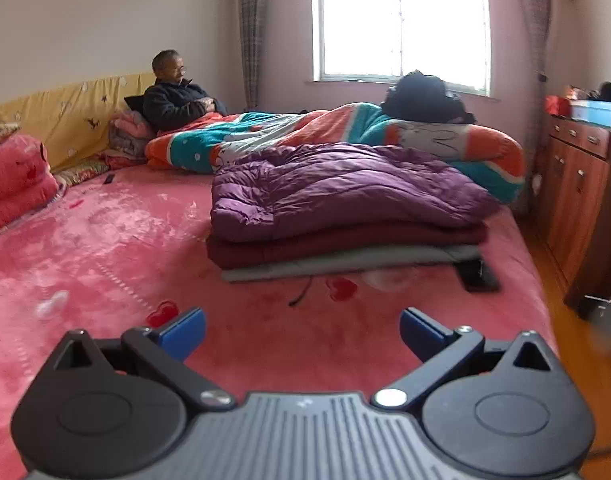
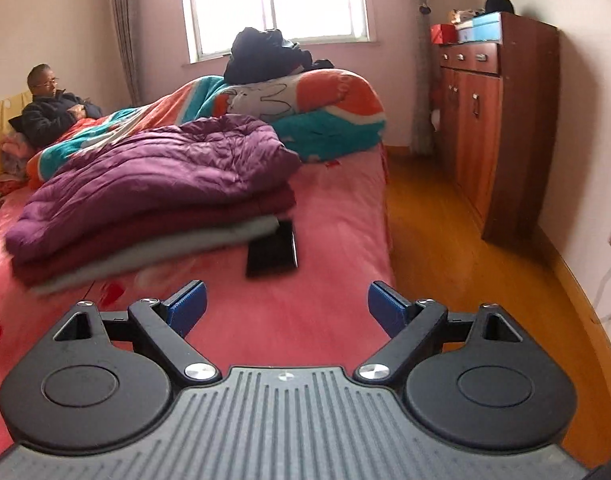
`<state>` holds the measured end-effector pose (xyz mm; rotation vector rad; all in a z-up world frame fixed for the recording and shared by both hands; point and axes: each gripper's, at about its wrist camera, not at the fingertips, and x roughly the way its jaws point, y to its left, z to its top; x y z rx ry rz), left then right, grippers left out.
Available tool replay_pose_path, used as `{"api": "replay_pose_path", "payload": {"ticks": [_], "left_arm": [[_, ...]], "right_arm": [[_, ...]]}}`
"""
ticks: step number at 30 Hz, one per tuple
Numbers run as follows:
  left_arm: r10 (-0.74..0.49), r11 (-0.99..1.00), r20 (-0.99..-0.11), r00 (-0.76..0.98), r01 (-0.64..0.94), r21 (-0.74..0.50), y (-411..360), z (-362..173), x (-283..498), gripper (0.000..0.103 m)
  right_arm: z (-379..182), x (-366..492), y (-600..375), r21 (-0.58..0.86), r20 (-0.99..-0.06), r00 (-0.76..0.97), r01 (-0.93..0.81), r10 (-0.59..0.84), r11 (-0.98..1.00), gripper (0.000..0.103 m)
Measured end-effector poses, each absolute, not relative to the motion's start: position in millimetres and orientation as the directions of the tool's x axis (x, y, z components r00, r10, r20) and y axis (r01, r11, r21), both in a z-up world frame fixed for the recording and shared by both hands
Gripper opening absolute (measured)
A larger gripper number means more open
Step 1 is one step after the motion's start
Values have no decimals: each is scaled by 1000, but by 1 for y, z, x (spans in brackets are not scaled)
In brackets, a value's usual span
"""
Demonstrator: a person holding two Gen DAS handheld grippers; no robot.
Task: Fold large clothes
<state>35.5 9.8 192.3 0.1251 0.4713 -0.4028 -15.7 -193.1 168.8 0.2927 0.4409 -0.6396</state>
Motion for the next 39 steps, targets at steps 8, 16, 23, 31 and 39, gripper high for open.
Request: {"api": "replay_pose_path", "payload": {"ticks": [8, 16, 23, 31, 39], "left_arm": [[-406, 895, -363, 839, 445, 27, 37, 244, -61, 103], [-398, 911, -309, 864, 411, -24, 51, 269, -111, 103], [-372, 924, -311, 874, 382, -31, 57, 276, -124, 103], [-352, 932, -293, 889, 360, -29, 59, 280, -137, 103], [-354, 933, -281, 892, 357, -43, 61, 281, -142, 102]], "right_arm": [[234, -149, -120, 72, -350, 757, 608, -551, 790, 103], [286, -217, -96, 117, -248, 804, 579, -541, 807, 103], [306, -252, -76, 103, -208, 818, 564, -537, 819, 103], [306, -243, -82, 85, -175, 825, 557, -538, 826, 103], [300, -235, -79, 80, -155, 822, 563, -547, 823, 103]]}}
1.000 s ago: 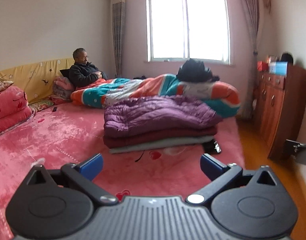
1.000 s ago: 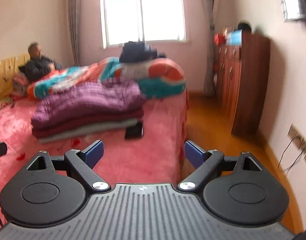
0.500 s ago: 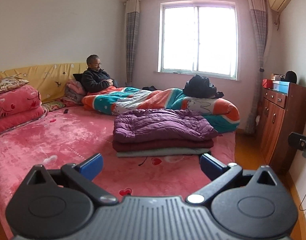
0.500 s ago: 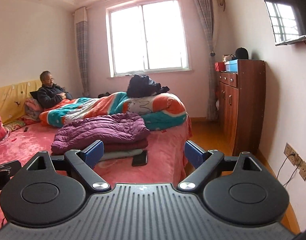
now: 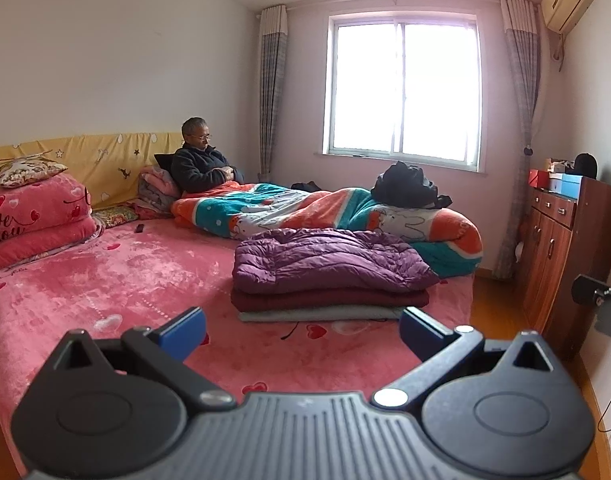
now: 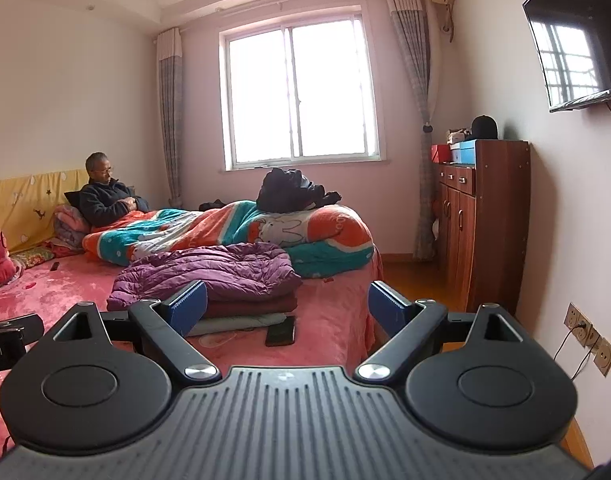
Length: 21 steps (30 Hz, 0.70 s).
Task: Fold large clothes
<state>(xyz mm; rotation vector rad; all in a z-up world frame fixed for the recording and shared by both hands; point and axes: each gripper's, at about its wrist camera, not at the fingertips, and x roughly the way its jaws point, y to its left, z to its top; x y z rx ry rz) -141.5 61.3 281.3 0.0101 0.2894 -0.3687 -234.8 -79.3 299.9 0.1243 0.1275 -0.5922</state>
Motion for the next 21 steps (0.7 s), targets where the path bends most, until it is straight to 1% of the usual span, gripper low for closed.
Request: {"api": "replay_pose_path", "payload": {"ticks": [6, 15, 21], "left_arm": [[-353, 933, -282, 892, 358, -36, 60, 279, -142, 102], [-340, 939, -269, 901, 342, -41, 61, 278, -139, 102], [-347, 936, -280, 895, 348, -47, 59, 275, -136, 103]], "right_arm": [[297, -233, -78, 77, -159, 821, 564, -549, 822, 103], [296, -231, -77, 67, -136, 832, 549, -537, 833, 103], [293, -227, -80, 60, -155, 838, 536, -522, 842, 103]]}}
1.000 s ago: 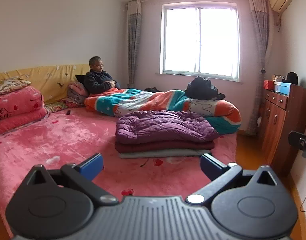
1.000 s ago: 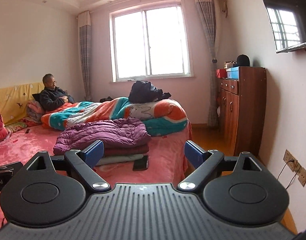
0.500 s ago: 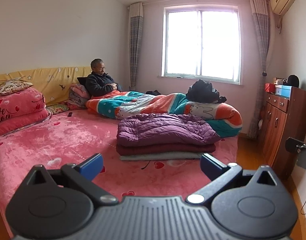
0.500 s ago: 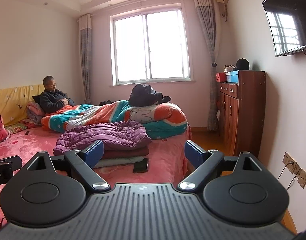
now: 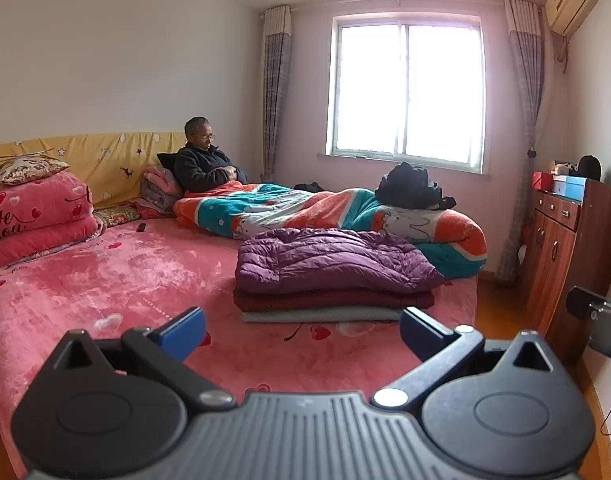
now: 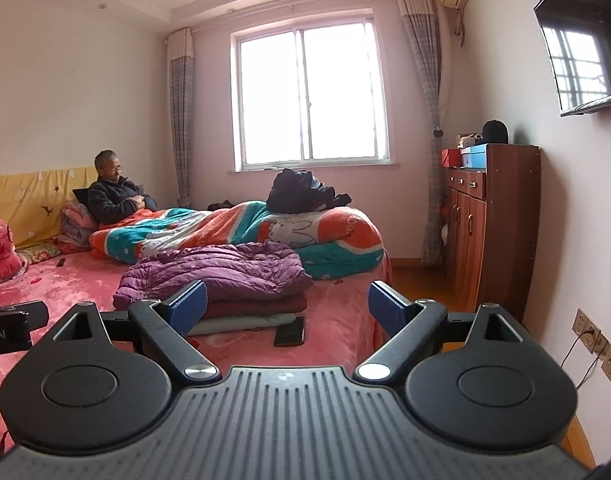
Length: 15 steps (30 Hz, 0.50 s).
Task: Fold large clothes
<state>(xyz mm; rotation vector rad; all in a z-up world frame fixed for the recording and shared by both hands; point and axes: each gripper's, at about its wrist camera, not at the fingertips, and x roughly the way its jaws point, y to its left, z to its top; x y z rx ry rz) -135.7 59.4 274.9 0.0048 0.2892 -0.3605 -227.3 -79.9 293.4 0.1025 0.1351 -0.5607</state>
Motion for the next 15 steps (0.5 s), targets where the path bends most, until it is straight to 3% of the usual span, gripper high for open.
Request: {"api": "replay_pose_path", "payload": {"ticks": [15], "left_arm": [[-354, 933, -290, 889, 356, -48, 57, 270, -132, 102]], "right_arm": [[288, -219, -92, 51, -188, 838, 530, -513, 847, 103]]}}
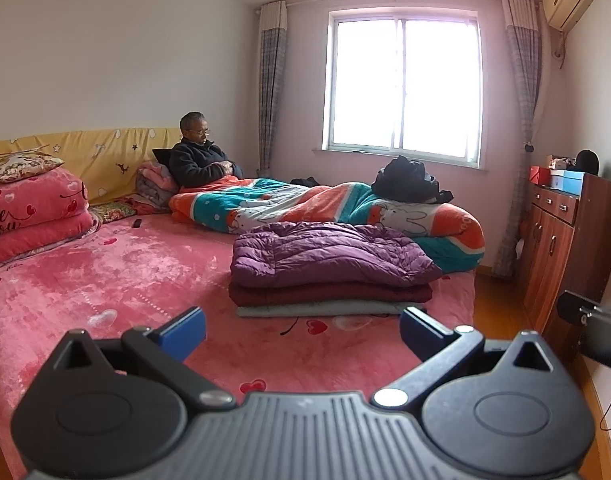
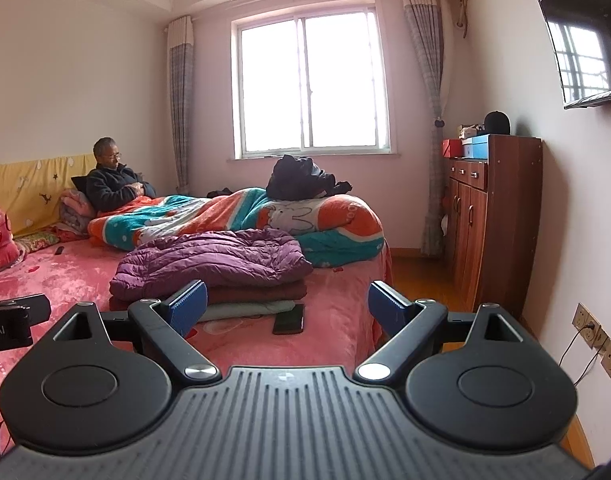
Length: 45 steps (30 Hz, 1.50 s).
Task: Fold large clothes
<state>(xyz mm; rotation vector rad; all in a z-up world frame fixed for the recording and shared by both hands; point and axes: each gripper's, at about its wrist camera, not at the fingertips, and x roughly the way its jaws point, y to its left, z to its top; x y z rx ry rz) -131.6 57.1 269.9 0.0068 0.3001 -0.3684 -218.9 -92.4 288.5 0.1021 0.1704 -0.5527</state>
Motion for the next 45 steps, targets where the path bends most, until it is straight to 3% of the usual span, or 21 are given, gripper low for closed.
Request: {"api": "replay_pose_path", "payload": {"ticks": [20, 45], "left_arm": [[-349, 935, -314, 883, 350, -54, 55, 260, -123, 103], [-318, 947, -393, 863, 308, -89, 62, 213, -84, 102]], "right_arm": [[284, -213, -106, 42, -208, 841, 518, -500, 854, 103], [252, -169, -124, 11, -301, 836, 485, -460, 874, 103]]}}
